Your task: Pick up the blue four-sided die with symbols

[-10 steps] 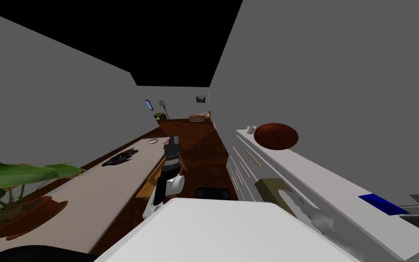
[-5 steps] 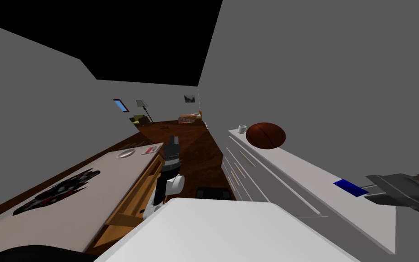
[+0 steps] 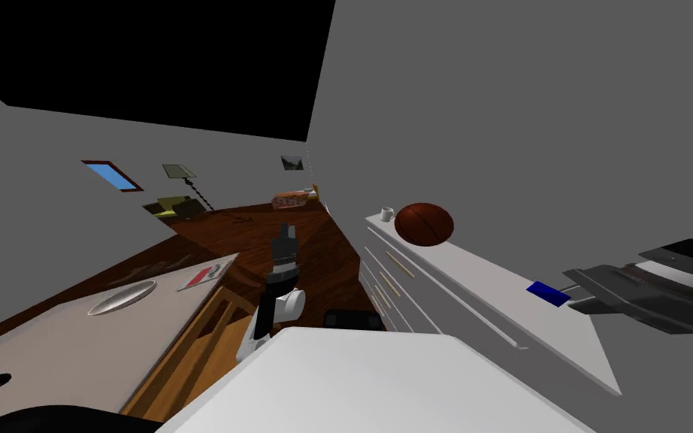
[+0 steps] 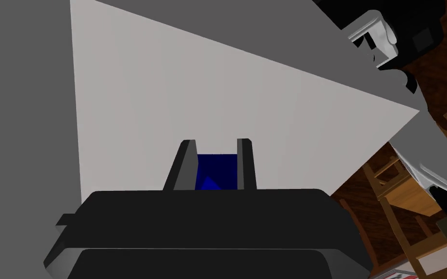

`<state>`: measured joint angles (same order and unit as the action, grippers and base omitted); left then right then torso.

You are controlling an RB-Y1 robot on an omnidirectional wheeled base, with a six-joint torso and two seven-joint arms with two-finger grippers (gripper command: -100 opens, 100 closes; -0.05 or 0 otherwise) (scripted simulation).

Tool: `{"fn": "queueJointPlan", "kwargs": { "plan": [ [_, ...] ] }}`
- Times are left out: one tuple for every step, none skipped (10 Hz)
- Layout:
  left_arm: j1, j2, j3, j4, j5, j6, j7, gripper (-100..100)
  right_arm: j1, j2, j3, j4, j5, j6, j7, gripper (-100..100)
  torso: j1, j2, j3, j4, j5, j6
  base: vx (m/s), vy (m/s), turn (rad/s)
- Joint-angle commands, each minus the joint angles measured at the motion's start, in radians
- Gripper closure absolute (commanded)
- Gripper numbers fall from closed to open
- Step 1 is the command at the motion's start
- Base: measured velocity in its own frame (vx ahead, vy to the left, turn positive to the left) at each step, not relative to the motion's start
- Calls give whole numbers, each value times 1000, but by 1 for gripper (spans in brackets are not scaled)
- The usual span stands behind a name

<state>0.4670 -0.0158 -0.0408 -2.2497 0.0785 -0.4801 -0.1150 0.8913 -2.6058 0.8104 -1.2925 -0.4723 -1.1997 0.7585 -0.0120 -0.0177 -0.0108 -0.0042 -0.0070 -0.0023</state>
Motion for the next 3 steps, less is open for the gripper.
{"fn": "queueJointPlan", "kwargs": {
  "plan": [
    [0,0,0,0,0,0,0,0,-23,-24,2,-34,11,15,20,100,0,0,0,0,0,0,152,34,-298],
    [0,0,0,0,0,0,0,0,-18,-19,2,-26,8,10,12,100,0,1,0,0,0,-1,49,14,-45],
    [-1,0,0,0,0,0,0,0,-20,-20,3,-29,8,12,15,0,-3,5,2,0,-1,-2,10,5,9]
  ]
}}
